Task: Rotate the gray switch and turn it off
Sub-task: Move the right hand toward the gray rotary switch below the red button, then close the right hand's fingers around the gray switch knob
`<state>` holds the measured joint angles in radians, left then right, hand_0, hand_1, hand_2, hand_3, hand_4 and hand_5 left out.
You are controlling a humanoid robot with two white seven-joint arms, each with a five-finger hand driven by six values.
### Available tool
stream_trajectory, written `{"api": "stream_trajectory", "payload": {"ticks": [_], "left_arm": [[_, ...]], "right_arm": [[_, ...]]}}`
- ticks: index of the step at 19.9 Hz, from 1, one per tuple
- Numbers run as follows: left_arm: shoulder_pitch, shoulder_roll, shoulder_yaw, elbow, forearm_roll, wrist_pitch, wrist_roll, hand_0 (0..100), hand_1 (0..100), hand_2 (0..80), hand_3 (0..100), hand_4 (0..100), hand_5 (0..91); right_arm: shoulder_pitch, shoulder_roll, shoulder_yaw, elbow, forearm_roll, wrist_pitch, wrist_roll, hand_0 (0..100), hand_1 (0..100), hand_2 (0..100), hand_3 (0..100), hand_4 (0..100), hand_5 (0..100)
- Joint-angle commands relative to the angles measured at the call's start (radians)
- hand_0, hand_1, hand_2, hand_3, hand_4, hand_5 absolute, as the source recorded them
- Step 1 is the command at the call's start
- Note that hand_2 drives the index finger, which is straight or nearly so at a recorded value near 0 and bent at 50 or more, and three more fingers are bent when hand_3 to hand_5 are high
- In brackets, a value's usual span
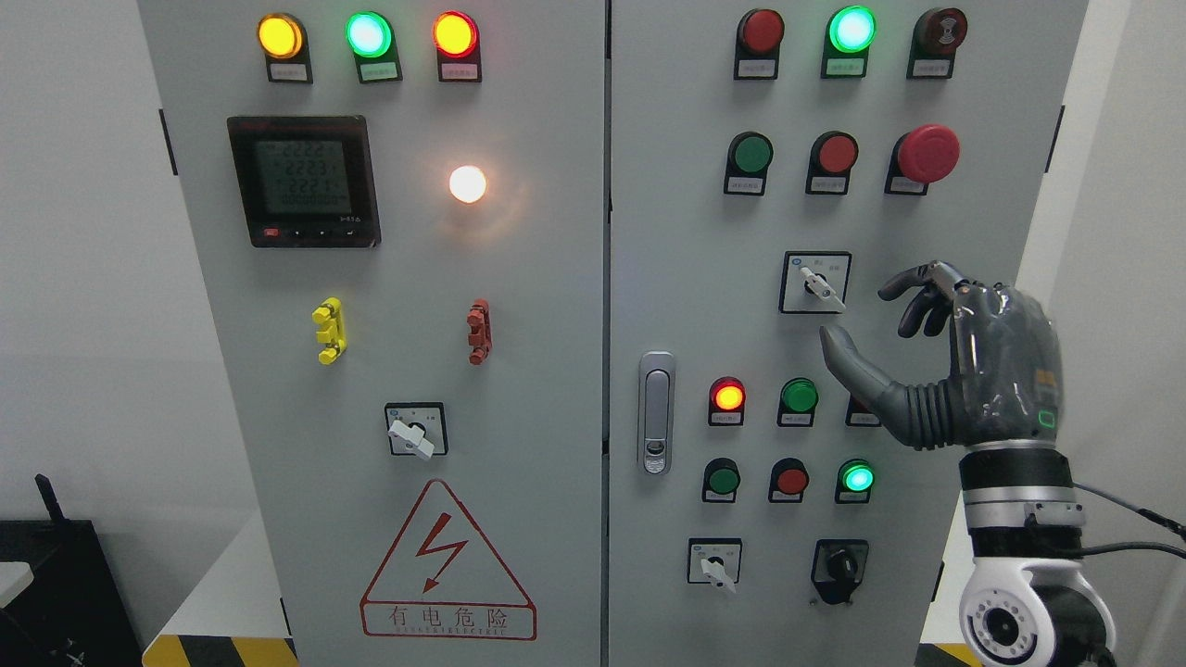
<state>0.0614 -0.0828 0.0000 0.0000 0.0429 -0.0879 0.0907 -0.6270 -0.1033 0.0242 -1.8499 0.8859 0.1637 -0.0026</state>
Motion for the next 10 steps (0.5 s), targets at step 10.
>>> {"api": "stream_trajectory", "payload": {"ticks": [10], "left_arm": [[0.0,0.0,-0.002,0.014,0.0,0.0,0.001,12,39,0.0,0,0,0.0]], "right_arm": [[-0.033,0.033,0.025,0.032,0.019,0.025,0.001,4,41,54,83,85,99]]}}
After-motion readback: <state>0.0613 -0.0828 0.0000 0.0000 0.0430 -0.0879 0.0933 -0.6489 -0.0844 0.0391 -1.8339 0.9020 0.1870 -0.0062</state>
